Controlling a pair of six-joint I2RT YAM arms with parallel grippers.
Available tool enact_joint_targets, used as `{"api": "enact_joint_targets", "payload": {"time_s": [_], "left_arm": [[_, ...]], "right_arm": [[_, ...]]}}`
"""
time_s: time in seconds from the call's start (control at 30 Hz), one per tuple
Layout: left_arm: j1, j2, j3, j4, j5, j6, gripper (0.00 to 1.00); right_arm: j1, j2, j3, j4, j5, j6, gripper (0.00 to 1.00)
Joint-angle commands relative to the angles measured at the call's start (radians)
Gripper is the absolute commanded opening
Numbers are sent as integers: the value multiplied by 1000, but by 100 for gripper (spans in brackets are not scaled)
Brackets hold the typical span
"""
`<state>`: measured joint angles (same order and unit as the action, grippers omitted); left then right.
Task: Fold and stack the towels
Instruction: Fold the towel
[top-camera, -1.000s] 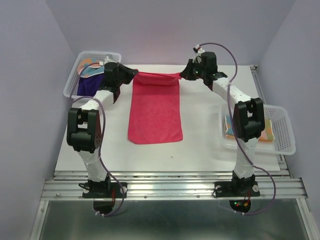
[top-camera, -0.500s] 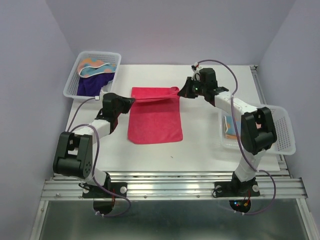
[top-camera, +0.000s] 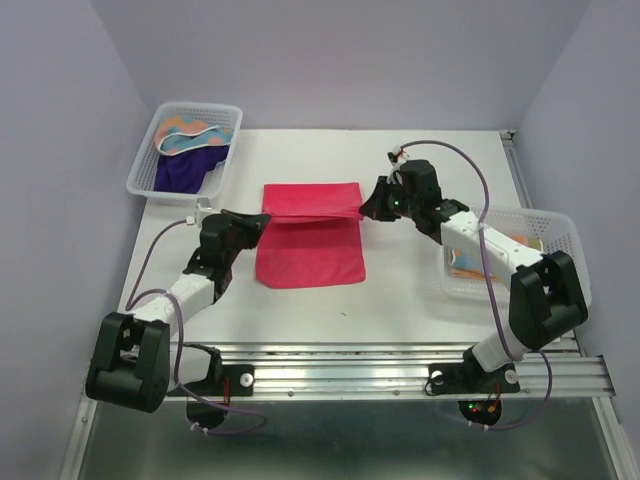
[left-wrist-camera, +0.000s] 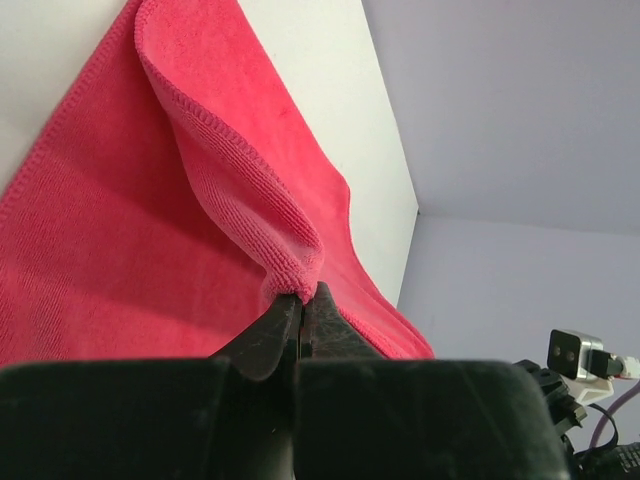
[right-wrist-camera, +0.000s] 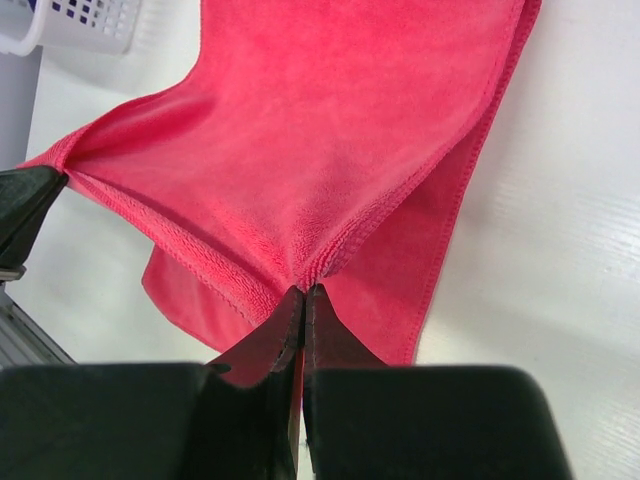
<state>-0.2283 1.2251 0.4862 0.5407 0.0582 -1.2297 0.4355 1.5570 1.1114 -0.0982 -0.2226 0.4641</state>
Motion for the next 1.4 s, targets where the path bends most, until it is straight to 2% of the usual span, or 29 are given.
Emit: {"api": "enact_joint_targets", "payload": {"time_s": [0.0,0.5,0.77,0.8,0.83,0.9,1.03,1.07,1.1,1.13,1.17,1.23,1.27,1.3,1.33,1.37], "left_arm": [[-12,-81,-49,-4,-51,-11,0],[-91,-210,-182,-113,-132,-59,0],[-92,-199,-244,-123,-138,-47,0],[-94,-182,-245,-123,-130,-42,3],[-95,-176,-245,-123,-120,-36,14],[-100,-156,-255,-125,-106,-33,24],[-106,-179,-284,-157,-81,-43,35],[-108,-196,-291,-203,-83,-50,38],[-108,-216,-293,-232,-84,-50,41],[-109,-263,-293,-260,-93,-44,43],[-109,-292,-293,-334,-98,-44,43],[-109,-395,-294,-408,-116,-39,47],[-109,-432,-291,-454,-136,-47,53],[-109,-511,-293,-534,-149,-53,57],[-109,-550,-291,-562,-164,-56,77],[-109,-585,-282,-621,-175,-60,84]], "right_arm": [[16,-58,-62,20,65,19,1],[85,-110,-229,61,85,80,1],[98,-83,-292,115,72,100,1],[98,-75,-292,118,71,100,3],[100,-65,-294,117,71,100,4],[103,-45,-303,123,69,105,6],[118,-32,-344,133,54,128,13],[123,-34,-357,140,45,140,20],[127,-38,-366,137,39,142,22],[134,-43,-383,126,35,145,24],[135,-49,-390,117,38,153,33],[140,-77,-401,101,39,151,38],[141,-87,-410,69,35,145,42],[143,-101,-416,60,35,143,54],[144,-126,-421,51,37,142,61],[146,-142,-432,43,40,136,66]]}}
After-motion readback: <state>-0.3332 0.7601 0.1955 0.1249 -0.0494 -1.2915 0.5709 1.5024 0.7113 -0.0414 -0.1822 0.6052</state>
